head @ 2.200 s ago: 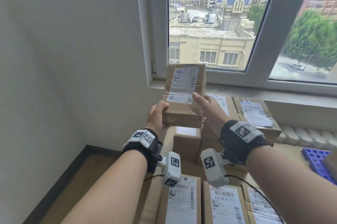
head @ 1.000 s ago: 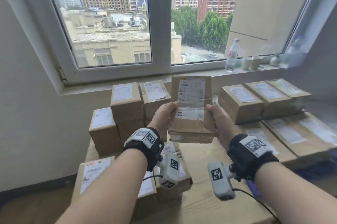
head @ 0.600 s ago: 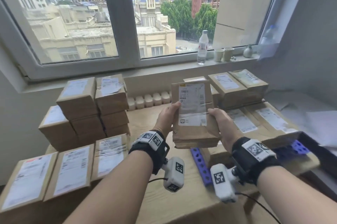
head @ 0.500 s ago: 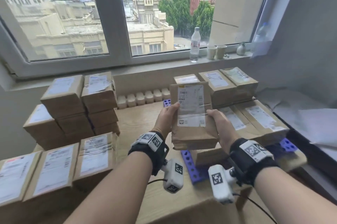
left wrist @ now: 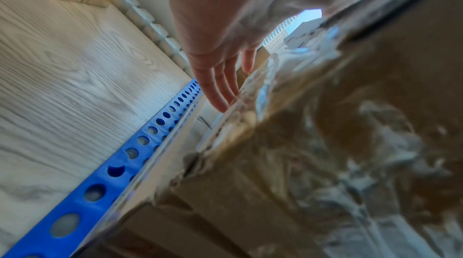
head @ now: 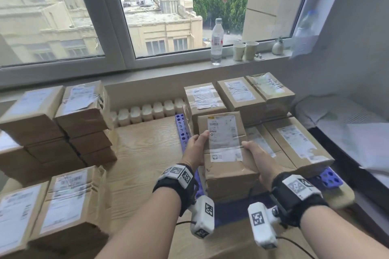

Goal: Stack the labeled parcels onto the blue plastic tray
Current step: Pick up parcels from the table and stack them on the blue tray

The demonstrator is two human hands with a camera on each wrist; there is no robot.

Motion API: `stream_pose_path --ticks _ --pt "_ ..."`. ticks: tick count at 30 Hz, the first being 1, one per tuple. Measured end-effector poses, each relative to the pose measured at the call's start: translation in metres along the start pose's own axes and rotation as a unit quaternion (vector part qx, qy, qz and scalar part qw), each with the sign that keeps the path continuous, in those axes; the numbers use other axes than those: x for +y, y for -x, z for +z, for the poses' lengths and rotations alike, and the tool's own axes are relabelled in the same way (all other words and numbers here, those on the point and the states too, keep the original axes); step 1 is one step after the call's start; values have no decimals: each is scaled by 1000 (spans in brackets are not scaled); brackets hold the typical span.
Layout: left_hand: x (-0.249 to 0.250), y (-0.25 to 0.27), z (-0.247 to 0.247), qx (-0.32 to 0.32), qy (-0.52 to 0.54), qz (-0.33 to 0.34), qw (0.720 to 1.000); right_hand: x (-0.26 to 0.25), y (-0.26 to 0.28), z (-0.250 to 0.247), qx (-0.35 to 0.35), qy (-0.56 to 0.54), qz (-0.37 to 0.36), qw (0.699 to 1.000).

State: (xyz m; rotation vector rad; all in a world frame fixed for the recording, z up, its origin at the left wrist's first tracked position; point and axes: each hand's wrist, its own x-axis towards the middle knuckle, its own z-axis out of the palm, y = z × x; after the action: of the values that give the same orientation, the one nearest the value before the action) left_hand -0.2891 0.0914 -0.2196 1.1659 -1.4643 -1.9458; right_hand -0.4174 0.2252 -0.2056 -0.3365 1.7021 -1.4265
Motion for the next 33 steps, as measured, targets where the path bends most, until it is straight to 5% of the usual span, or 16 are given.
stream_pose_path --ticks 10,19,25,33 --pt "-70 -111 -10 33 13 -63 997 -15 -49 0 -28 102 38 994" --pt "-19 -51 5 74 30 -45 996 -30 -59 2 -95 198 77 973" --pt "-80 -112 -25 119 -14 -69 990 -30 -61 5 -102 236 83 963" --pt "-25 -49 2 109 -46 -51 992 -26 -66 3 -111 262 82 955"
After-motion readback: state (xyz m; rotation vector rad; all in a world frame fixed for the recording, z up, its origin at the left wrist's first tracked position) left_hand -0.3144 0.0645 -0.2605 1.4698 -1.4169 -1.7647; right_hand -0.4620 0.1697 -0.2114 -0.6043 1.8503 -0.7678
